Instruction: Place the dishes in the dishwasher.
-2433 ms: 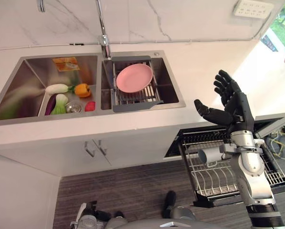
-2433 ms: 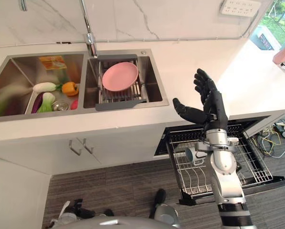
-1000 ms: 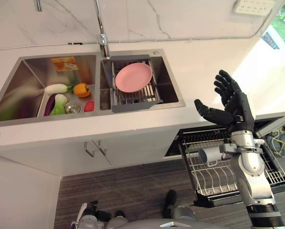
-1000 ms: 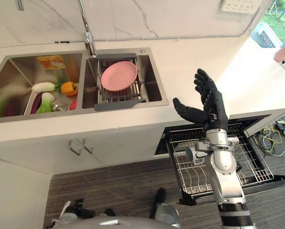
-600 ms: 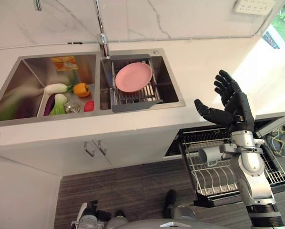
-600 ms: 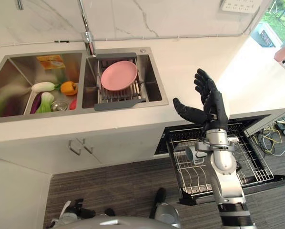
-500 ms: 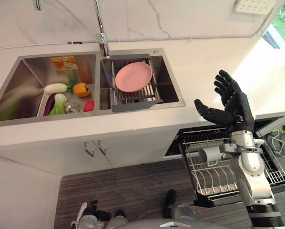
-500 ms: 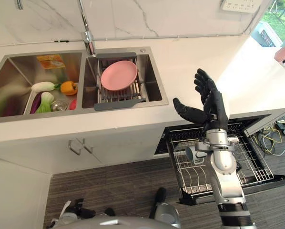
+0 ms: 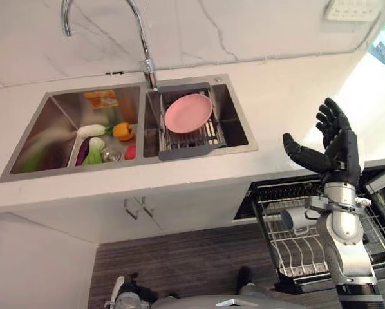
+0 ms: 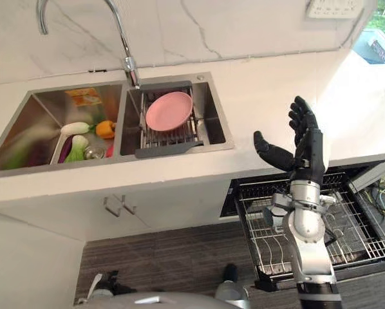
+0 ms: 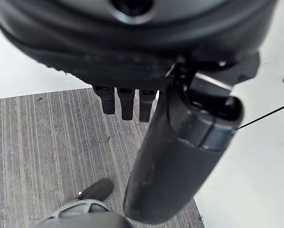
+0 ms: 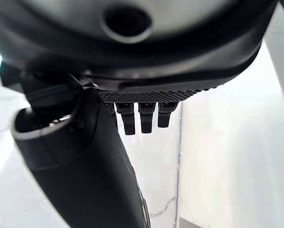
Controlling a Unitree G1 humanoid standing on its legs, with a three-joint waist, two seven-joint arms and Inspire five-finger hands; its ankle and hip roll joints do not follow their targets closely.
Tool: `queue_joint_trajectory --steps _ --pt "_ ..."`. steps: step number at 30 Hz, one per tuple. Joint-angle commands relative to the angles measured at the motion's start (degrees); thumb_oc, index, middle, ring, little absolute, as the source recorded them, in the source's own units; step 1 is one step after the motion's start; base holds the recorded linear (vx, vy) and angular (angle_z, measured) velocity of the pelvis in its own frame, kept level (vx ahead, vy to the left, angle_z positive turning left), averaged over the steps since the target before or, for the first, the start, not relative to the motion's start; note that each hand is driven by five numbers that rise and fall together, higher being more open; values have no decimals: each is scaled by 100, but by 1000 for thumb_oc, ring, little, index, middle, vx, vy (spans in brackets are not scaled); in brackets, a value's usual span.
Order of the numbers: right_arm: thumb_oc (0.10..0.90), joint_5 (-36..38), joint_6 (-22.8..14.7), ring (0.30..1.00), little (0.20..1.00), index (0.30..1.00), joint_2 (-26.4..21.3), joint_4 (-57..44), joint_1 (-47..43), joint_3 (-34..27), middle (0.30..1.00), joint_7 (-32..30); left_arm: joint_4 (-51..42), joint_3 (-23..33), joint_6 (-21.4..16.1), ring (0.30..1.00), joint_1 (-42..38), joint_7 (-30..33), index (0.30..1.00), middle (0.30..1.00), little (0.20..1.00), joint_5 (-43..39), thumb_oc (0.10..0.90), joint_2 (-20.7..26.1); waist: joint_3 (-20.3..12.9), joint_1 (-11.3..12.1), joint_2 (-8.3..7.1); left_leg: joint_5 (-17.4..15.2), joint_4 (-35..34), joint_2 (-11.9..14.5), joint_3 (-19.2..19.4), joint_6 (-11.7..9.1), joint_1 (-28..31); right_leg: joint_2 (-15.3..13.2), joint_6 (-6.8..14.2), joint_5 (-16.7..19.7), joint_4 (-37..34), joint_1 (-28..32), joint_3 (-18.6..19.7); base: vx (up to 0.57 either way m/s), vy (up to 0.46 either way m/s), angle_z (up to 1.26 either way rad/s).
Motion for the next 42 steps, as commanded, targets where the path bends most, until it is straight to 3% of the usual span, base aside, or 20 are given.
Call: queue_joint_trajectory --steps 1,5,9,10,11,15,16,29,42 --pt "800 -1169 -257 900 900 900 -570 -883 -551 -406 900 -186 401 -79 -47 900 -216 34 900 900 900 253 800 -22 -269 109 -73 980 77 493 98 -400 -496 -174 444 -1043 361 493 79 12 37 12" --pt "800 -1270 -120 900 900 900 -1089 -546 -882 -163 900 131 726 27 75 900 -142 -77 900 900 900 493 800 105 -296 262 -184 913 85 455 60 -380 -488 -218 465 -1050 412 515 16 8 29 13" --pt "800 -2441 99 900 900 900 -1985 -238 -1412 173 900 192 787 94 94 900 19 -144 900 900 900 799 800 242 -318 417 -245 877 84 435 18 -376 -490 -241 479 -1053 421 568 -84 12 26 7" --pt "800 -2441 99 900 900 900 -1985 -238 -1412 173 900 192 787 94 94 900 19 -144 900 900 900 799 800 242 -318 417 -245 877 84 435 18 -376 -490 -241 479 -1053 421 568 -84 7 34 12" --pt "800 -3302 190 900 900 900 -2522 -170 -1707 416 900 197 859 129 119 900 56 -167 900 900 900 905 800 304 -317 504 -272 840 100 425 5 -388 -457 -241 492 -1079 424 619 -114 1 28 10" --pt "800 -4090 299 900 900 900 -2983 244 -2414 1204 900 285 893 84 126 900 40 -163 900 900 900 988 800 359 -344 643 -291 865 101 432 -47 -396 -504 -244 479 -1067 415 632 -197 -3 17 5" --pt "800 -4464 428 900 900 900 -3091 688 -2863 1688 900 326 869 19 107 900 18 -137 900 900 900 941 800 362 -337 735 -308 842 115 431 -74 -415 -484 -250 480 -1098 403 708 -262 0 0 0" --pt "800 -4717 730 900 900 900 -2478 2160 -4034 2810 900 428 720 -378 35 900 -66 -109 900 900 900 750 800 168 -318 975 -273 920 138 413 -316 -443 -632 -226 425 -1115 329 827 -526 -2 -2 12" --pt "800 -5036 773 900 900 900 -2270 3642 -4742 3729 900 451 458 -498 -126 900 328 -125 900 900 900 422 800 88 -255 1321 -179 1003 153 405 -597 -490 -792 -193 394 -1121 242 932 -817 3 -8 11"
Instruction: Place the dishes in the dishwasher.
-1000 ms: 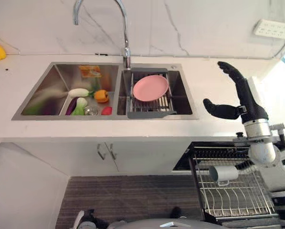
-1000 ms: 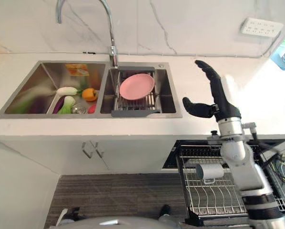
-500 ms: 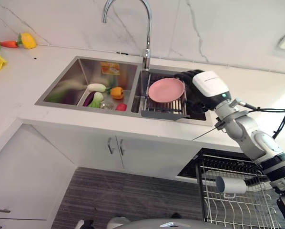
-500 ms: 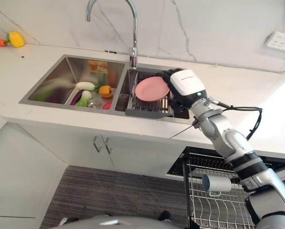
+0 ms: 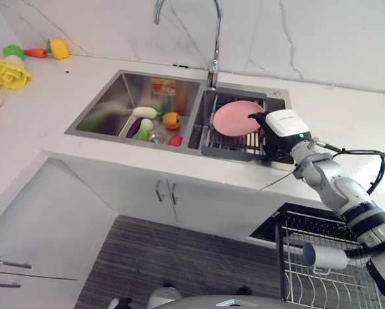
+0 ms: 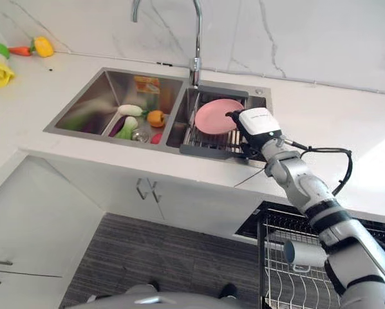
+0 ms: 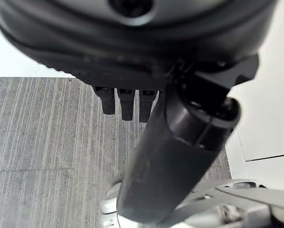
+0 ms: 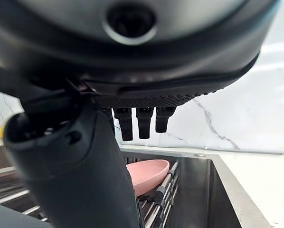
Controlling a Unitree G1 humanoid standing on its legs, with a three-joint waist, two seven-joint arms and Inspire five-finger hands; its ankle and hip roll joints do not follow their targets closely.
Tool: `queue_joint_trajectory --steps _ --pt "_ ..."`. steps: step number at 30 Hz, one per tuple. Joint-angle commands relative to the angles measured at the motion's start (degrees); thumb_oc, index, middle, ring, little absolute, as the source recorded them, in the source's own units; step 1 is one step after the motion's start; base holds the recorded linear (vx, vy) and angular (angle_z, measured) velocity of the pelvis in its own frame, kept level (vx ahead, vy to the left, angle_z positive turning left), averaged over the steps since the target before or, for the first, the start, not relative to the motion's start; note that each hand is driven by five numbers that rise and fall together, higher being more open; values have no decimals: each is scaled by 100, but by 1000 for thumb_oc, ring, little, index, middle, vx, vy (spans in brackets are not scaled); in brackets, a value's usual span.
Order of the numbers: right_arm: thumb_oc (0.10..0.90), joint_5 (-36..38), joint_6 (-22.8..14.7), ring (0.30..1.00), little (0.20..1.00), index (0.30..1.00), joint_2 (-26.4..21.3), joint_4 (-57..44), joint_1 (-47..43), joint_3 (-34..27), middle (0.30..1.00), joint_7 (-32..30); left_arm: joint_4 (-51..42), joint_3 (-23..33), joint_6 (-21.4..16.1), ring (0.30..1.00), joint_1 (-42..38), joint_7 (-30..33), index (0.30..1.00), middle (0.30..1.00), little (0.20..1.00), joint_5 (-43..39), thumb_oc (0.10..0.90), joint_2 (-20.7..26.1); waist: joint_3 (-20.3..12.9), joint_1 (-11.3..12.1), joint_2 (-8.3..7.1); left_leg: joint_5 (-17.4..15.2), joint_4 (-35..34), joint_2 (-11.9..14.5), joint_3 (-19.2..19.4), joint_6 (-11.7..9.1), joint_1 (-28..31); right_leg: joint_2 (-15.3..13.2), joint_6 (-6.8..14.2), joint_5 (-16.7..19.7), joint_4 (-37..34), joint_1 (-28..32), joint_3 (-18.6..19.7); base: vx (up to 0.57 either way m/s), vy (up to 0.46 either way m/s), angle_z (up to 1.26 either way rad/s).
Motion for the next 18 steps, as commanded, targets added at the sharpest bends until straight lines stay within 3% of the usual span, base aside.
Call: queue_joint_trajectory --steps 1,7,14,15,16,17,18 --pt "800 -277 -7 900 900 900 -27 146 -1084 335 900 -275 190 -560 -136 900 -159 72 900 900 900 -168 800 -23 -167 193 -47 962 -140 307 259 -457 -438 -143 381 -940 240 600 9 -13 0 16" --pt "800 -521 51 900 900 900 -21 696 -1623 735 900 -270 112 -761 -181 900 -112 -6 900 900 900 -200 800 -15 -136 305 -34 994 -113 318 84 -509 -529 -122 350 -993 238 679 -152 0 -13 16" --pt "800 -824 269 900 900 900 292 2183 -1882 1038 900 -467 -218 -939 -258 900 -134 -4 900 900 900 -349 800 -7 -129 427 -29 1037 -87 309 -106 -555 -639 -89 322 -1039 226 767 -358 -11 -9 17" --pt "731 -824 347 796 796 796 408 2522 -1874 993 796 -558 -276 -982 -269 900 -142 9 900 900 900 -358 800 -1 -122 449 -27 1042 -88 304 -136 -556 -653 -78 320 -1045 224 781 -388 -21 -13 12" --pt "521 -894 399 481 481 481 488 2752 -1895 999 481 -613 -317 -1030 -265 900 -139 3 900 900 900 -357 800 -3 -121 468 -22 1048 -84 305 -161 -563 -666 -75 315 -1048 220 792 -409 -11 -9 18" --pt "400 -939 477 300 300 300 541 2942 -1934 992 300 -698 -330 -1060 -268 900 -139 4 900 900 900 -353 800 2 -121 476 -17 1052 -83 304 -172 -566 -670 -73 311 -1052 215 799 -416 -10 -1 21" --pt "400 -1006 542 300 300 300 580 3078 -1957 976 300 -781 -358 -1087 -274 900 -131 8 900 900 900 -350 800 1 -117 488 -8 1055 -81 304 -183 -565 -676 -73 308 -1054 213 803 -423 -14 5 18"
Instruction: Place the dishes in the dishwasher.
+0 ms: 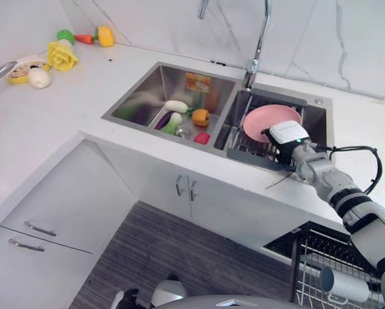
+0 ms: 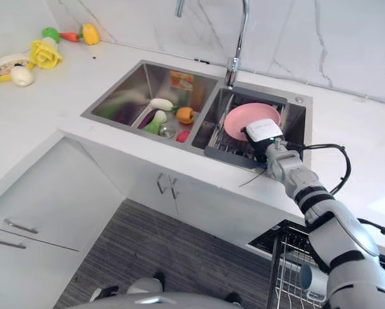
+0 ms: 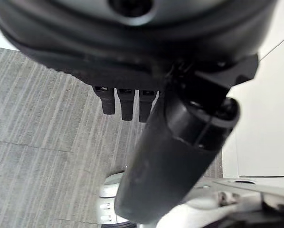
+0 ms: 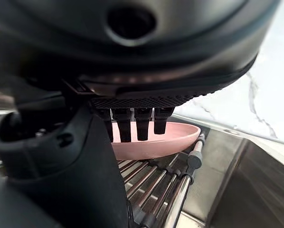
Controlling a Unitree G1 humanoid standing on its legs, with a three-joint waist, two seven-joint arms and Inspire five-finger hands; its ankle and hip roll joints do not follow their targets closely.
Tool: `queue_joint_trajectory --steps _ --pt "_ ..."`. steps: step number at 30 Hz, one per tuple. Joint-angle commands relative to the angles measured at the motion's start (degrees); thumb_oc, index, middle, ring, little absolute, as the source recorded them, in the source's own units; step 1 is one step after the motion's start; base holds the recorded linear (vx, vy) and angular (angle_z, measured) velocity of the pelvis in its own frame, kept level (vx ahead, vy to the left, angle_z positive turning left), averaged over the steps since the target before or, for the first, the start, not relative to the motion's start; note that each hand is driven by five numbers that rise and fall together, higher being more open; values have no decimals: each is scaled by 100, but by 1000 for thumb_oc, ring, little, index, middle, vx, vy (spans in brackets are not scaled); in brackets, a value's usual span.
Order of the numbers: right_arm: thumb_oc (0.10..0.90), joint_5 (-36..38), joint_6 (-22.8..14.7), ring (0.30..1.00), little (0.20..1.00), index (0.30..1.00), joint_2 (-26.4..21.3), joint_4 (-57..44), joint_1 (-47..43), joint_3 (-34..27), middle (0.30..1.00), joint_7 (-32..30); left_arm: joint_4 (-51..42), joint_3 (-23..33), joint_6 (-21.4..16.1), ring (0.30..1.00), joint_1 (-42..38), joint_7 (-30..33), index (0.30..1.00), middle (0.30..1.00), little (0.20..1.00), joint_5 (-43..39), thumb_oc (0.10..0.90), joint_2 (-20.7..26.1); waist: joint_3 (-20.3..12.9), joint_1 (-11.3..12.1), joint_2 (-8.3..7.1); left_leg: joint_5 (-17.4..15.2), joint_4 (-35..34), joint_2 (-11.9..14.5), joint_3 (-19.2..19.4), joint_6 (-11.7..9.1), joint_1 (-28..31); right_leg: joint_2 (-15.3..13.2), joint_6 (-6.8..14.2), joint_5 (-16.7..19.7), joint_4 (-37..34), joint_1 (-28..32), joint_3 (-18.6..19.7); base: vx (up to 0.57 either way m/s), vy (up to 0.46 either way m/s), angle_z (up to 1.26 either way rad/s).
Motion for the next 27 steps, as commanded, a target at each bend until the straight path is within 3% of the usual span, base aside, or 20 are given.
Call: queue_joint_trajectory --steps 1,5,9,16,17,19,21,22,23,27 --pt "400 -421 623 300 300 300 -100 511 -935 149 300 -669 -65 -665 -143 900 -168 39 900 900 900 -2 800 -43 -161 132 -72 1018 -166 300 274 -497 -566 -58 238 -883 212 513 114 -25 10 15" --pt "400 -825 1064 300 300 300 13 656 -639 -145 300 -1351 -193 -738 -126 900 -166 70 900 900 900 94 800 -24 -149 147 0 1035 -182 294 235 -502 -564 -46 242 -882 177 531 83 -15 5 5" --pt "400 -964 1181 300 300 300 -27 330 -421 -334 300 -1601 -267 -722 -116 900 -150 76 900 900 900 126 800 8 -149 139 22 1044 -186 301 221 -508 -562 -38 236 -894 171 536 82 -1 0 1" --pt "400 -1416 1160 300 300 300 -626 -1653 157 -841 300 -1903 -680 -621 -74 900 -106 -7 900 900 900 277 800 119 -154 -3 71 1063 -178 356 265 -546 -529 -3 201 -946 142 545 145 -1 -1 1" --pt "400 -1482 1119 300 300 300 -896 -2435 312 -1123 300 -2004 -857 -576 -59 900 -84 -57 900 900 900 323 800 146 -142 -99 80 1060 -171 369 282 -549 -527 6 196 -957 137 526 196 0 0 0" --pt "400 -1498 1122 300 300 300 -922 -2508 385 -1188 300 -1964 -867 -600 -52 900 -77 -61 900 900 900 325 800 160 -149 -74 76 1059 -169 371 282 -550 -526 8 195 -957 137 528 196 0 0 0" --pt "400 -1565 1045 300 300 300 -1302 -3741 877 -1883 300 -2071 -1169 -504 -41 900 15 -197 900 900 900 449 800 183 -125 -282 102 1039 -146 383 357 -536 -508 9 196 -963 133 486 288 0 0 0" --pt "400 -1585 1042 300 300 300 -1322 -3844 1007 -1998 300 -2021 -1187 -542 -30 900 29 -205 900 900 900 453 800 212 -138 -237 91 1036 -144 385 359 -536 -504 9 196 -963 133 489 291 0 0 0" --pt "400 -1445 896 300 300 300 -1430 -4691 1447 -2596 300 -2090 -1310 -446 -13 900 104 -292 900 900 900 546 800 207 -126 -426 120 1003 -137 391 443 -507 -473 -9 208 -953 132 455 383 16 25 -11" --pt "400 -1057 600 300 300 300 -1409 -6286 2619 -3998 300 -2166 -1546 -352 34 900 332 -465 900 900 900 731 800 219 -134 -794 130 897 -192 365 723 -418 -328 -81 273 -876 142 303 663 24 38 -36"
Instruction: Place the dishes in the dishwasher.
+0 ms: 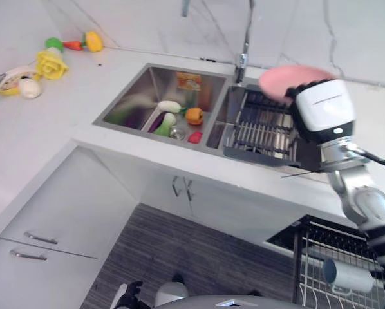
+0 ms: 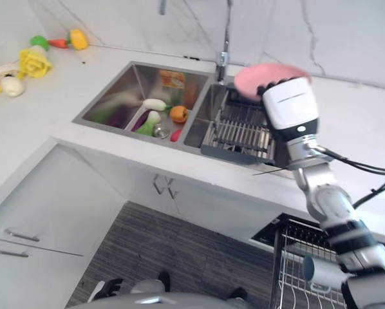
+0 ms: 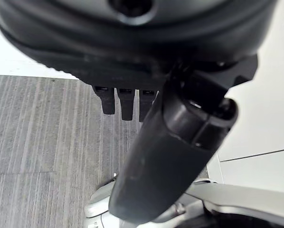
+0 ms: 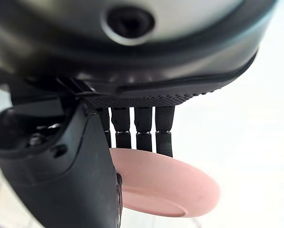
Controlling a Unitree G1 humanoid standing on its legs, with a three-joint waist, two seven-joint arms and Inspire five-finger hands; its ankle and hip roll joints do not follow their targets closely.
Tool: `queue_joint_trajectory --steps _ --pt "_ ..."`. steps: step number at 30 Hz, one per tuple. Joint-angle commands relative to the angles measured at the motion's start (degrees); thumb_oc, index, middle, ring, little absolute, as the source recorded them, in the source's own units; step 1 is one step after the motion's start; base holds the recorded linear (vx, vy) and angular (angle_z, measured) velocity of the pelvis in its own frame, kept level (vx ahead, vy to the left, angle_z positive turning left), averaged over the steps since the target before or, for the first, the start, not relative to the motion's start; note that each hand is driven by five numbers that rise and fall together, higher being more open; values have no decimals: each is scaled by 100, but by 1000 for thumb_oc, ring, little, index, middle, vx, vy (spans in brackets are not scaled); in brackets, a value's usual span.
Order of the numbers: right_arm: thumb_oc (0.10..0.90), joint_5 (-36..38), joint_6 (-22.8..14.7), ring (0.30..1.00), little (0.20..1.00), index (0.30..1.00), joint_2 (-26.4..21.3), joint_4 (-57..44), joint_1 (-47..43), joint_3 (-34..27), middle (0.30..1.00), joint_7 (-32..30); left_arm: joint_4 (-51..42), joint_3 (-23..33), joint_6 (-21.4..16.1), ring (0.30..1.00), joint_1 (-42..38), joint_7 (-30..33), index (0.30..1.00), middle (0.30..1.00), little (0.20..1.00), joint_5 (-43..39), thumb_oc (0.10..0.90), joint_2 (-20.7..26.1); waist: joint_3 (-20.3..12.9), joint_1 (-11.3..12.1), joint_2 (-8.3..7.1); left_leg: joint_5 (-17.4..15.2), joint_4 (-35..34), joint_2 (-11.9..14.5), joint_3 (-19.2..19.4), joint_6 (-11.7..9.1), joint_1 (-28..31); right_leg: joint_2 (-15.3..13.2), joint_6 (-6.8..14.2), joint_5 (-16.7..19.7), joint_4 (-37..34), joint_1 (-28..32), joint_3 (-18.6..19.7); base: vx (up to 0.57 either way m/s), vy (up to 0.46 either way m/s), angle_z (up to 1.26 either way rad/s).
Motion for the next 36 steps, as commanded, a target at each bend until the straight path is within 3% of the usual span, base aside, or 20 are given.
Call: queue_joint_trajectory --steps 1,6,7,9,11,15,18,20,23,29,31,32,33,36 --pt "400 464 -105 300 300 300 -323 -403 -469 -759 300 -497 -244 -187 -209 900 -243 -137 900 900 900 267 800 25 -217 -284 -160 814 44 303 451 -385 -453 -172 291 -788 140 402 407 26 43 -62" --pt "400 657 -227 300 300 300 -237 -1347 1288 -2396 300 -421 -759 119 -227 900 72 -305 900 900 900 308 800 59 -180 -856 -142 640 1 244 876 -320 -250 -227 386 -689 184 147 884 27 60 -56" --pt "400 672 -241 300 300 300 -92 -1496 1548 -2596 300 -409 -875 158 -225 900 116 -298 900 900 900 273 800 61 -176 -892 -115 653 -14 239 959 -302 -237 -235 386 -658 220 71 963 19 56 -71" --pt "400 915 -286 300 300 300 321 -1499 2131 -2841 300 -341 -192 326 -206 900 -101 -153 900 900 900 271 800 -59 -164 -1100 -136 612 -26 226 1104 -298 -184 -246 397 -645 266 -15 1093 21 39 -72" --pt "400 1047 -334 300 300 300 754 -1549 2478 -2808 300 -258 135 396 -201 900 -321 23 900 900 900 256 800 -177 -130 -1304 -138 546 -20 207 1230 -303 -119 -251 420 -655 305 -78 1201 9 39 -46" --pt "400 1236 -457 300 300 300 1116 -1338 2649 -2243 300 -122 297 355 -257 900 -591 307 900 900 900 200 800 -225 52 -1522 -161 517 -18 178 1456 -269 -75 -261 414 -621 526 -381 1493 -43 37 -55" --pt "400 1396 -466 300 300 300 1084 -588 2481 -1436 300 131 551 274 -280 900 -967 504 900 900 900 123 800 -163 278 -1527 -229 462 10 158 1551 -256 -59 -296 434 -623 677 -567 1631 -82 13 -40" --pt "400 1452 -444 300 300 300 1076 -300 2362 -1215 300 169 606 272 -280 900 -1066 543 900 900 900 101 800 -164 351 -1515 -262 456 16 145 1557 -247 -57 -309 437 -622 714 -601 1649 -61 -10 -18" --pt "400 1525 -375 300 300 300 1033 498 1999 -566 300 317 1066 240 -249 900 -1397 649 900 900 900 133 800 -134 528 -1361 -327 442 38 124 1504 -230 -140 -360 435 -603 809 -729 1669 -70 -20 -6" --pt "400 1972 -350 300 300 300 1152 1610 1555 122 300 546 1659 295 -175 900 -1669 684 900 900 900 170 800 -134 658 -1172 -385 444 101 123 1407 -241 -247 -435 430 -579 825 -712 1538 -32 -30 15" --pt "400 1783 -257 300 300 300 1099 2094 1340 415 300 501 1872 354 -138 900 -1733 681 900 900 900 227 800 -115 670 -1117 -398 451 84 125 1377 -252 -235 -449 431 -573 785 -652 1475 14 -26 9" --pt "569 1708 -210 554 554 554 1091 2179 1313 431 554 498 1931 389 -109 900 -1726 685 900 900 900 245 800 -98 662 -1089 -398 453 77 122 1368 -258 -228 -450 431 -568 772 -630 1444 26 -19 13" --pt "800 1710 -176 900 900 900 1117 2280 1272 437 900 469 1990 443 -91 900 -1735 705 900 900 900 248 800 -76 658 -1071 -399 461 65 122 1357 -262 -218 -450 432 -560 744 -598 1413 28 -19 18" --pt "800 1773 -150 900 900 900 1124 2241 1280 344 900 476 2014 484 -60 900 -1712 729 900 900 900 257 800 -55 634 -1034 -385 476 39 122 1336 -281 -208 -436 428 -559 660 -493 1333 22 -18 15"
